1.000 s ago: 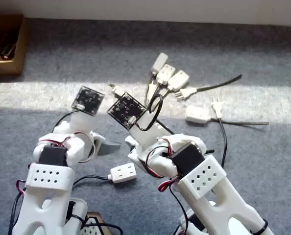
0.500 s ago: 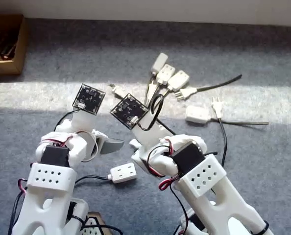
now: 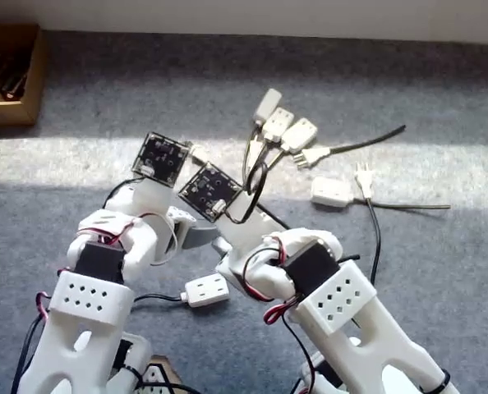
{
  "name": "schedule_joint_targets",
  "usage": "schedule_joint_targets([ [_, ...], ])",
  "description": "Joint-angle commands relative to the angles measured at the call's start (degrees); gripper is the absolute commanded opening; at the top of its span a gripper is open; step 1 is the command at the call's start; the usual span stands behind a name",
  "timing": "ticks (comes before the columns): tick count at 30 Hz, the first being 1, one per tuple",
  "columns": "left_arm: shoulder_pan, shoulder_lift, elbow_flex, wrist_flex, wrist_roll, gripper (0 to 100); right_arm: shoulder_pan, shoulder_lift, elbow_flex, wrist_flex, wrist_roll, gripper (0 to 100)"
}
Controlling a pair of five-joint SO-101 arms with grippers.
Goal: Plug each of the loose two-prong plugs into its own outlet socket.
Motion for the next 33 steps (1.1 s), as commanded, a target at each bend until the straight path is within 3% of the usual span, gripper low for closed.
schedule_joint_targets([
  [1,5.6,-0.7,0.7,2.2,0.1,42,-0.6,0.0,-0.7,-1.5,-0.7,0.6],
  [8,7.3,-0.7,1.7,5.2,0.0,42,2.1,0.0,-1.5,-1.8,-0.6,0.6],
  [14,4.8,-0.7,2.4,2.1,0.0,42,3.6,0.0,-2.1,-1.3,-0.6,0.6],
  [18,-2.2,-0.7,2.4,-1.2,0.2,42,3.6,0.0,-1.7,-1.3,-0.6,0.6],
  [26,-24.7,-0.7,2.8,-1.1,5.8,42,3.5,2.6,-2.9,1.0,-0.7,0.6],
  [33,-26.9,-0.7,5.2,3.4,10.8,42,2.9,21.9,-20.1,12.3,-12.3,0.6],
])
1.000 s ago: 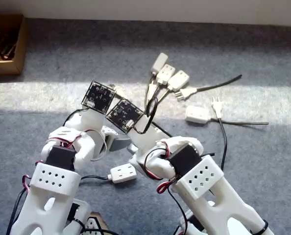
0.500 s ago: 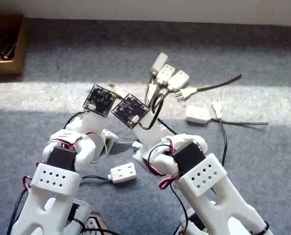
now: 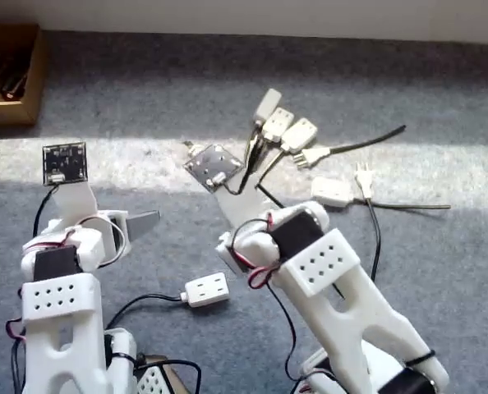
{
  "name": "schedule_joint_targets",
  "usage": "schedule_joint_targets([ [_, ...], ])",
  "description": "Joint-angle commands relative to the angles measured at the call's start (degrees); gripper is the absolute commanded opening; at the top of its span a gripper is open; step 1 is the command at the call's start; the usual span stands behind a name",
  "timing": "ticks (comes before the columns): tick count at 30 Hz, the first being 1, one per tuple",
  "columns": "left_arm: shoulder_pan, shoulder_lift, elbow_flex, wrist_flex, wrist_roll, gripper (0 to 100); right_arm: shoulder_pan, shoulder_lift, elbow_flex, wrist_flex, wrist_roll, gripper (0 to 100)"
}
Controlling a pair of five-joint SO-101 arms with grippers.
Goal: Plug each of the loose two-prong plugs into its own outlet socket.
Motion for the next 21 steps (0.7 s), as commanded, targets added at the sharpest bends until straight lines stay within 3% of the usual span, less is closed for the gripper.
schedule_joint_targets([
  [1,-0.8,-0.7,0.7,0.4,1.2,42,0.0,11.5,-11.4,8.3,-7.0,0.6],
  [5,-1.0,-0.7,2.4,-3.4,1.3,40,-0.2,23.0,-17.5,15.0,-10.6,0.6],
  [10,-4.0,-0.7,5.2,-7.2,1.3,32,-3.3,25.2,-18.8,15.3,-12.7,0.6],
  [14,-4.3,-0.7,5.8,-8.2,1.2,32,-7.4,25.3,-18.6,11.9,-16.4,0.6],
  [21,-4.4,-0.7,5.8,-8.2,1.2,32,-7.6,25.3,-13.5,6.8,-22.7,0.6],
])
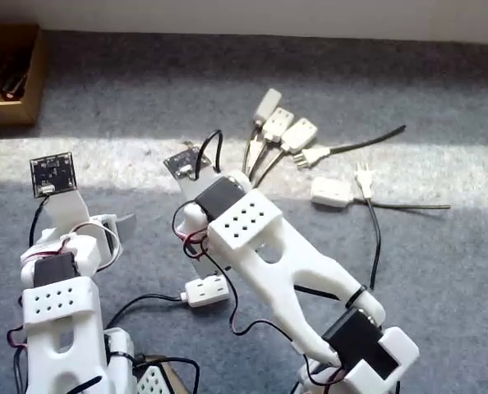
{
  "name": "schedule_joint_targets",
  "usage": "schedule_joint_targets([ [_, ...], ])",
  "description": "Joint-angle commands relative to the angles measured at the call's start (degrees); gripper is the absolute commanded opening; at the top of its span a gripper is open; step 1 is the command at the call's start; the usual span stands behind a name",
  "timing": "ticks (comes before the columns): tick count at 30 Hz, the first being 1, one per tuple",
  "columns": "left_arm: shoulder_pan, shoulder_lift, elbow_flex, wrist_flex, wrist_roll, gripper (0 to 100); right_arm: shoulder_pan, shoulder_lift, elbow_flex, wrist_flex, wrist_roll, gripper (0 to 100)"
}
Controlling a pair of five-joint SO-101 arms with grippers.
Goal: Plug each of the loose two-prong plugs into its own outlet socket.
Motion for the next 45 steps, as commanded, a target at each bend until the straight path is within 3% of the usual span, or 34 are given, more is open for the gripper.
schedule_joint_targets([
  [1,-0.4,-0.7,-0.2,-0.8,0.3,32,-0.2,-0.4,3.1,-3.6,-4.0,0.6],
  [12,-0.4,-0.7,-0.2,-0.9,0.3,32,-0.6,-0.5,6.1,-5.1,-5.1,0.6],
  [24,-0.3,-0.7,1.6,-4.9,0.2,32,-1.5,-0.4,-2.2,3.7,-4.5,0.6],
  [30,-0.2,-0.7,1.7,-4.9,0.2,32,-1.6,0.0,-2.2,1.9,-4.5,0.6],
  [38,-0.2,-0.7,1.7,-4.9,0.2,32,-7.1,0.1,1.0,-1.8,-4.6,0.6],
  [45,-0.2,-0.7,1.7,-4.9,0.1,32,-3.0,0.1,2.5,-0.4,-4.5,0.5],
])
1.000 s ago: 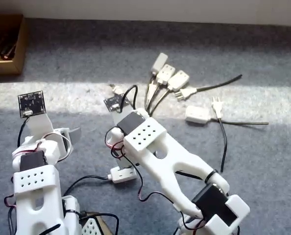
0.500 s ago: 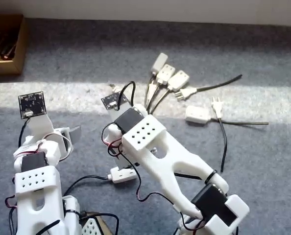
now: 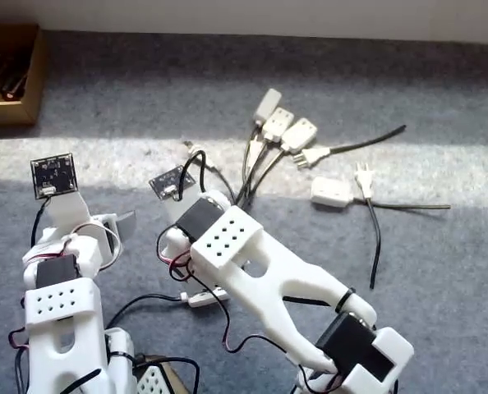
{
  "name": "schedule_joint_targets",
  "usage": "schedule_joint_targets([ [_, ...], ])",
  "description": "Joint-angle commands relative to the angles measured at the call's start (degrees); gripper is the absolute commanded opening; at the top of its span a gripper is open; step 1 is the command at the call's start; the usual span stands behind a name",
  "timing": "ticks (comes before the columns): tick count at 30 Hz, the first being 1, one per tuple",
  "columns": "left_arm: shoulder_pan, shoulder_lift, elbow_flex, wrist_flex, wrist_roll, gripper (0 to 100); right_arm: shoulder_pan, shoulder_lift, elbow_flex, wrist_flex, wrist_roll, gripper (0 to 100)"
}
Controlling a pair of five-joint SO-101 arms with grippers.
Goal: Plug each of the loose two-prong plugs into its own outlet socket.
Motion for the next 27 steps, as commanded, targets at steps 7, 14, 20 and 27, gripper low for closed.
schedule_joint_targets([
  [7,-0.1,-0.7,-0.3,-1.1,0.3,32,2.7,-0.3,-0.1,3.3,0.0,0.5],
  [14,-0.1,-0.7,-0.3,-1.1,0.3,32,2.8,-0.2,0.3,2.9,-0.2,0.5],
  [20,0.0,-0.7,-0.3,-1.1,0.3,32,2.9,-0.2,4.6,-1.6,-0.2,0.5],
  [27,0.0,-0.7,-0.2,-1.1,0.3,32,2.9,-0.3,5.1,-2.1,-0.4,0.5],
])
